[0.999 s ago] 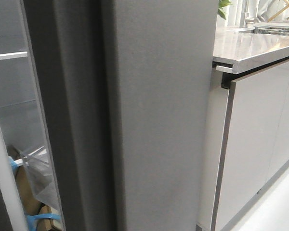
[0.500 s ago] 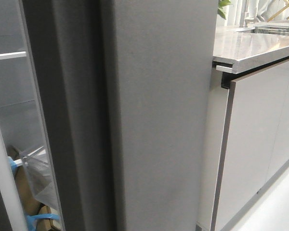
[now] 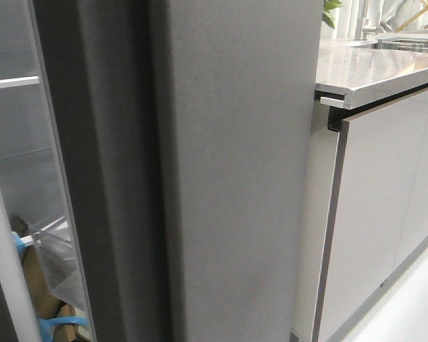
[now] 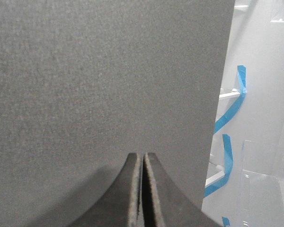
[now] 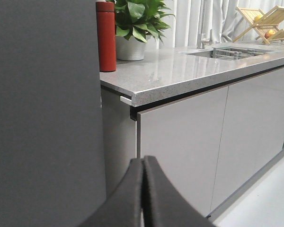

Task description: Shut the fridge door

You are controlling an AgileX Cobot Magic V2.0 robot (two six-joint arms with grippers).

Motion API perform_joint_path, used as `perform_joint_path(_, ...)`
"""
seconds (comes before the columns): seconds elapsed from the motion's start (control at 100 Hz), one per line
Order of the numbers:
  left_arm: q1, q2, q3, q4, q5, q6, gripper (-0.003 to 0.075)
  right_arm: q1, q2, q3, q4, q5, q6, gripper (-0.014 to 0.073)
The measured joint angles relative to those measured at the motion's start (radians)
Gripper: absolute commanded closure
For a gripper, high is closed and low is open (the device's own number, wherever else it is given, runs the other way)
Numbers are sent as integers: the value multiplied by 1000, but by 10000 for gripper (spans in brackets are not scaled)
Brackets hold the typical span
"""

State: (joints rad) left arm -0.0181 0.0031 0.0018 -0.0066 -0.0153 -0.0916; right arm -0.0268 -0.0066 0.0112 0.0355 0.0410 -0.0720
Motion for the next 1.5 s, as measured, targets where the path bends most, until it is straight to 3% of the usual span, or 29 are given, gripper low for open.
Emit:
perform_joint_path(0.39, 0, 0, 0, 0, 0, 0, 741, 0, 58, -45, 0, -23, 0, 670)
perform_joint_path(0.859, 0, 0, 0, 0, 0, 0, 741, 9, 506, -661, 0, 67, 0, 670)
perform_joint_path(1.049, 0, 0, 0, 0, 0, 0, 741, 16, 556, -772, 0, 69, 6, 670)
perform_joint_path(1.209, 0, 0, 0, 0, 0, 0, 741, 76, 580, -782, 0, 89, 10, 670)
perform_joint_path(1.499, 0, 0, 0, 0, 0, 0, 741, 311, 665, -842, 0, 93, 12, 670)
